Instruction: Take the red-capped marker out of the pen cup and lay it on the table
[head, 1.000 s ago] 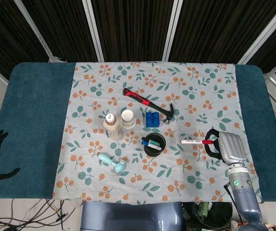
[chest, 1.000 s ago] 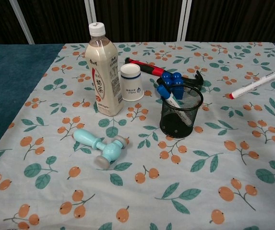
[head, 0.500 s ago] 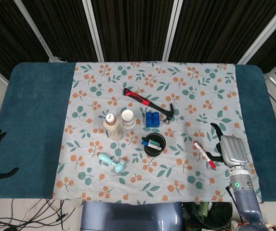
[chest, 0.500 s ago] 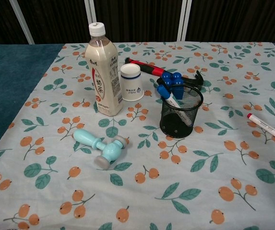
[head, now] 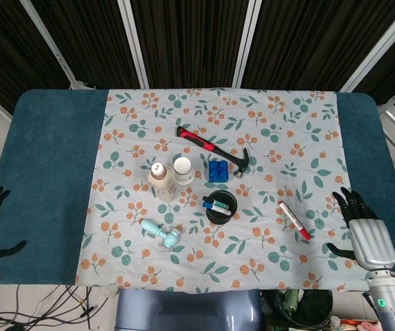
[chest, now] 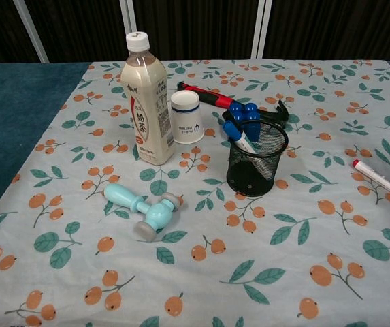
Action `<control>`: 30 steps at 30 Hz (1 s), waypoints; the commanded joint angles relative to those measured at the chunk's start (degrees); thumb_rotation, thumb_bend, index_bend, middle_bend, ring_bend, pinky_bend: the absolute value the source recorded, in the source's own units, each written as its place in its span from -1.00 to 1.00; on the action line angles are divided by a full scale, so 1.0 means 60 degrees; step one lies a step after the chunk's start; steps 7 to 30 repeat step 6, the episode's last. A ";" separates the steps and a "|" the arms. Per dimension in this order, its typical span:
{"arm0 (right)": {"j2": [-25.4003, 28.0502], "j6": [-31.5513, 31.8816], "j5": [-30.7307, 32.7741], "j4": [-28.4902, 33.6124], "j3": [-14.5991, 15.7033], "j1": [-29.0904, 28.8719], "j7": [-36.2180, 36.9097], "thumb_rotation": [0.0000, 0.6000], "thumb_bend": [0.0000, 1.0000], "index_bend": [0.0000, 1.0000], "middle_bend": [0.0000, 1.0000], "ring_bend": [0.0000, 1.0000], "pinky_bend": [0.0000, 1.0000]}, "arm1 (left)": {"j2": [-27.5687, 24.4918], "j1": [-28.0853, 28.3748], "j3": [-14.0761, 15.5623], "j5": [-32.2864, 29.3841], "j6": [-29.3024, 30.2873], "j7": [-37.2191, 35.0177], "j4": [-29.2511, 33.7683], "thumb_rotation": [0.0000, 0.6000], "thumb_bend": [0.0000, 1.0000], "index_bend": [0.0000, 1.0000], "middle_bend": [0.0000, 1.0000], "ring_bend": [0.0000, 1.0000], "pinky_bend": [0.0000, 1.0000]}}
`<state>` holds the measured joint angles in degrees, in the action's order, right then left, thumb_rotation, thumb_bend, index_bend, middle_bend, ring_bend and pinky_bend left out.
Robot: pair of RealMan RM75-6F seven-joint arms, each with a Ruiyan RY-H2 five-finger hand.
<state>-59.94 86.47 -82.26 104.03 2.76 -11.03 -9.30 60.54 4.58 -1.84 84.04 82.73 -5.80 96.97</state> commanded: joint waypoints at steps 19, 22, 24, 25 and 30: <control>-0.0078 0.1048 -0.1153 -0.1318 0.0405 0.1044 0.1244 1.00 -0.75 -1.00 -1.00 -1.00 -0.56 | 0.0036 -0.0005 0.0014 0.0084 0.0069 0.0137 0.0021 1.00 -1.00 -1.00 -1.00 -1.00 -1.00; -0.0078 0.1048 -0.1153 -0.1318 0.0405 0.1044 0.1244 1.00 -0.75 -1.00 -1.00 -1.00 -0.56 | 0.0036 -0.0005 0.0014 0.0084 0.0069 0.0137 0.0021 1.00 -1.00 -1.00 -1.00 -1.00 -1.00; -0.0078 0.1048 -0.1153 -0.1318 0.0405 0.1044 0.1244 1.00 -0.75 -1.00 -1.00 -1.00 -0.56 | 0.0036 -0.0005 0.0014 0.0084 0.0069 0.0137 0.0021 1.00 -1.00 -1.00 -1.00 -1.00 -1.00; -0.0078 0.1048 -0.1153 -0.1318 0.0405 0.1044 0.1244 1.00 -0.75 -1.00 -1.00 -1.00 -0.56 | 0.0036 -0.0005 0.0014 0.0084 0.0069 0.0137 0.0021 1.00 -1.00 -1.00 -1.00 -1.00 -1.00; -0.0078 0.1048 -0.1153 -0.1318 0.0405 0.1044 0.1244 1.00 -0.75 -1.00 -1.00 -1.00 -0.56 | 0.0036 -0.0005 0.0014 0.0084 0.0069 0.0137 0.0021 1.00 -1.00 -1.00 -1.00 -1.00 -1.00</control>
